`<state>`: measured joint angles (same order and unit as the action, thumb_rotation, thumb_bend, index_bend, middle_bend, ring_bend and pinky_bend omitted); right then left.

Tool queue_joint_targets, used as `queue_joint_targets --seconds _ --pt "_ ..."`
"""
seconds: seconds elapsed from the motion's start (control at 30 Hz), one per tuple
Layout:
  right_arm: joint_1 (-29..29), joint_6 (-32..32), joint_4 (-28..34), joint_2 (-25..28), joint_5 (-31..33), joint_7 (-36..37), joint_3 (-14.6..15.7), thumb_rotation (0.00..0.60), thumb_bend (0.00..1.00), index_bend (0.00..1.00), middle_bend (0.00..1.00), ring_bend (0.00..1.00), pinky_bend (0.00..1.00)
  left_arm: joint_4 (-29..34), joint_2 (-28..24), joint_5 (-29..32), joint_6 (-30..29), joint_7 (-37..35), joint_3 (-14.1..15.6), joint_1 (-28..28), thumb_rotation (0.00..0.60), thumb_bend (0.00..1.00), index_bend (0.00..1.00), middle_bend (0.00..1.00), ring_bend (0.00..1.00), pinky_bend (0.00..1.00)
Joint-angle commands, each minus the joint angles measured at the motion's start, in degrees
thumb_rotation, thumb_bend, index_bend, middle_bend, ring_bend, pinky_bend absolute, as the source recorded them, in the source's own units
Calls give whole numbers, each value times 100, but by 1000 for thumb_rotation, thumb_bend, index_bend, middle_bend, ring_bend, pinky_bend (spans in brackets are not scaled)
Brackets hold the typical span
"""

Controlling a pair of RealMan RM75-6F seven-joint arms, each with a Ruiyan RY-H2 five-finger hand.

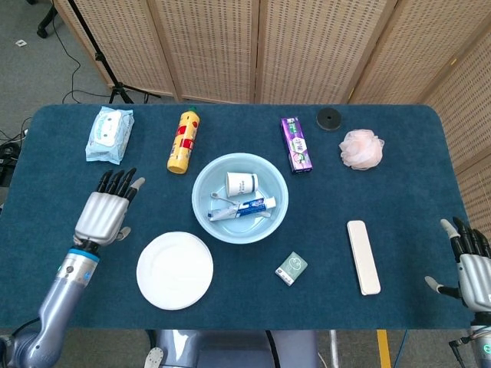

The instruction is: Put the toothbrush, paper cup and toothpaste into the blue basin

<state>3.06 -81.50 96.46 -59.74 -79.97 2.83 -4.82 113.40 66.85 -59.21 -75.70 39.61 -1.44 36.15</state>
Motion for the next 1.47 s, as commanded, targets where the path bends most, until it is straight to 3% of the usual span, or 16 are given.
queue_joint_targets --seconds 0.03,0.17,0.33,0.67,0.93,1.47 --pt "-12 -44 37 -18 -34 -86 17 600 128 0 0 0 0 14 -247 -752 -444 -436 613 -674 600 155 10 0 0 25" --pt "-25 -103 70 -42 -86 -213 36 600 131 0 0 0 0 -248 -230 -1109 -612 -733 901 -1074 600 155 14 0 0 24" --pt "-27 -157 121 -95 -159 -452 66 600 131 0 0 0 0 -746 -44 -1263 -933 -940 1055 -1602 600 159 18 0 0 24" --pt "-15 -154 155 -166 -131 -728 79 600 131 0 0 0 0 -1340 242 -1589 -1335 -1594 1000 -2258 600 165 39 0 0 4" --pt "-19 -211 227 -181 -229 -841 106 600 131 0 0 0 0 -1213 15 -2038 -1651 -1659 880 -2496 600 167 62 0 0 0" --pt "21 -133 260 -234 -254 -934 146 600 131 0 0 0 0 -1338 48 -2072 -1331 -1795 572 -2686 600 166 62 0 0 0"
